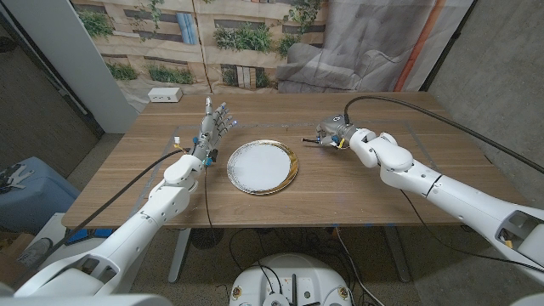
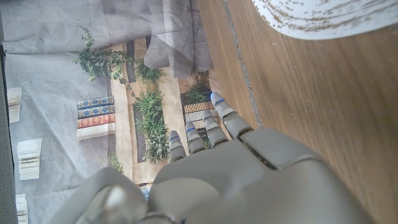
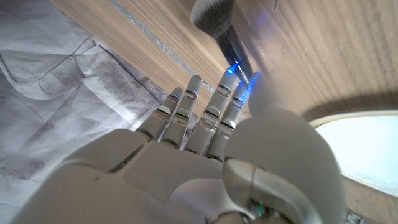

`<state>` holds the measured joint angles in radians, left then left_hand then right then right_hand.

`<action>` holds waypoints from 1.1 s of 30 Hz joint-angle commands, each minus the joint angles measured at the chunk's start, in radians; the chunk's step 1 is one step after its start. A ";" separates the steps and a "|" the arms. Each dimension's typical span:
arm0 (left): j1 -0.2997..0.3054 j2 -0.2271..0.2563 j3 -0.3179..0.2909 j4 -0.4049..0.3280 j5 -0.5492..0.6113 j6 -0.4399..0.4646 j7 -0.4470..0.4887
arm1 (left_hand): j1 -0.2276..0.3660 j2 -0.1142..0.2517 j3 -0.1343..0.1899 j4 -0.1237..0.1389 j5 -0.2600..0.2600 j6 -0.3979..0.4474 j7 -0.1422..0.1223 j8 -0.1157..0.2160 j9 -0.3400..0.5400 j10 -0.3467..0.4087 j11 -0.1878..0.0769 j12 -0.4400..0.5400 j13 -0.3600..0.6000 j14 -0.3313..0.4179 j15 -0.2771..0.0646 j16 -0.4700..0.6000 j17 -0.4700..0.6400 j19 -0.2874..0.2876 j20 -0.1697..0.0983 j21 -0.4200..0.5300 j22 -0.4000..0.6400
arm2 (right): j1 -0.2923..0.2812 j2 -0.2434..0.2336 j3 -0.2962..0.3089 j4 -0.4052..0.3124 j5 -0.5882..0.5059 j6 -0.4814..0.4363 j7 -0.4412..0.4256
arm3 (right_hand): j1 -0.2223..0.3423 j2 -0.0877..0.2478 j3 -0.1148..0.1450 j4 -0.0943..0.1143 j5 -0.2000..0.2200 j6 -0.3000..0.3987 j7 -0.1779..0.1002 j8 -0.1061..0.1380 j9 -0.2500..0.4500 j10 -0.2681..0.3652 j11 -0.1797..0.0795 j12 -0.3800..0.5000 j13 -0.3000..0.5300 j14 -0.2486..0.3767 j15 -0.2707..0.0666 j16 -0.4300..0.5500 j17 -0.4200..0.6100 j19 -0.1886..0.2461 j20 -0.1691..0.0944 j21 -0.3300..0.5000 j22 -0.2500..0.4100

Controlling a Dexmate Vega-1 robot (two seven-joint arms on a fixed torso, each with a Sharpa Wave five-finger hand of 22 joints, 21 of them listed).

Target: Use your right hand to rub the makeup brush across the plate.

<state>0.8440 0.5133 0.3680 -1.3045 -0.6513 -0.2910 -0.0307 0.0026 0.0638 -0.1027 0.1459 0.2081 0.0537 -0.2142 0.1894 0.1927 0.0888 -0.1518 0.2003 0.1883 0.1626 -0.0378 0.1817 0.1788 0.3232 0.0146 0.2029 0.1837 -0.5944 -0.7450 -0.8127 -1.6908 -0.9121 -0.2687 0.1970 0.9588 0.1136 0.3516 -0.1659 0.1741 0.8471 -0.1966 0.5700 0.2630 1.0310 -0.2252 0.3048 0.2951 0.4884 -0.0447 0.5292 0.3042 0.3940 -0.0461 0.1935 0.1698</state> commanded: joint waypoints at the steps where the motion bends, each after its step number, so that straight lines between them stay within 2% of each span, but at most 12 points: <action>1: 0.000 0.000 0.000 0.001 0.000 0.000 0.000 | 0.000 0.010 -0.003 0.004 0.006 0.000 -0.007 0.007 0.002 0.004 -0.005 0.008 0.003 0.009 -0.013 0.003 0.002 0.008 0.004 0.007 0.005 | -0.058 -0.003 0.079 -0.039 0.174 0.001 -0.087 | 0.019 0.007 0.000 -0.004 0.005 0.023 -0.016 0.009 0.003 0.009 0.004 -0.002 0.003 0.010 -0.174 0.005 0.003 0.009 -0.020 0.006 0.002; 13: 0.000 0.000 0.000 0.000 0.000 0.001 0.000 | 0.000 0.010 -0.004 0.004 0.006 0.000 -0.007 0.007 0.002 0.002 -0.005 0.007 0.003 0.008 -0.013 0.003 0.002 0.009 0.005 0.007 0.005 | -0.108 0.022 0.134 -0.056 0.347 -0.002 -0.192 | 0.023 0.007 -0.002 -0.003 0.006 0.023 -0.015 0.009 0.000 0.009 0.004 -0.005 0.002 0.011 -0.174 0.005 0.004 0.014 -0.023 0.007 0.002; 18: 0.001 0.000 0.000 -0.001 0.000 0.001 0.000 | 0.000 0.011 -0.004 0.004 0.006 0.000 -0.007 0.007 0.002 0.002 -0.006 0.007 0.003 0.009 -0.013 0.003 0.002 0.009 0.004 0.007 0.005 | -0.125 0.047 0.154 -0.059 0.430 -0.008 -0.225 | 0.025 0.007 -0.003 -0.003 0.007 0.022 -0.015 0.008 -0.002 0.008 0.004 -0.007 0.001 0.012 -0.175 0.005 0.005 0.015 -0.023 0.008 0.003; 33: 0.000 0.000 0.000 0.000 0.000 0.001 0.000 | 0.000 0.011 -0.004 0.004 0.006 0.000 -0.007 0.007 0.002 0.004 -0.005 0.008 0.003 0.008 -0.013 0.003 0.002 0.008 0.004 0.007 0.005 | -0.164 0.106 0.174 -0.078 0.621 -0.026 -0.313 | 0.022 0.005 -0.008 0.001 0.007 0.020 -0.015 0.007 -0.005 0.009 0.005 -0.009 0.002 0.013 -0.171 0.004 0.005 0.016 -0.023 0.007 0.003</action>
<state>0.8440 0.5133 0.3681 -1.3042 -0.6512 -0.2910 -0.0304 0.0026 0.0638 -0.1026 0.1459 0.2081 0.0537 -0.2142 0.1894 0.1927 0.0888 -0.1518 0.2003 0.1883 0.1626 -0.0378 0.1817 0.1788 0.3232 0.0146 0.2028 0.1837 -0.7286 -0.6763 -0.6590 -1.7536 -0.4303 -0.2856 -0.0559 0.9822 0.1158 0.3514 -0.1659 0.1779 0.8469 -0.1967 0.5730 0.2536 1.0343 -0.2214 0.2961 0.2923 0.4937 -0.0502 0.5291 0.3041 0.3973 -0.0427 0.1935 0.1697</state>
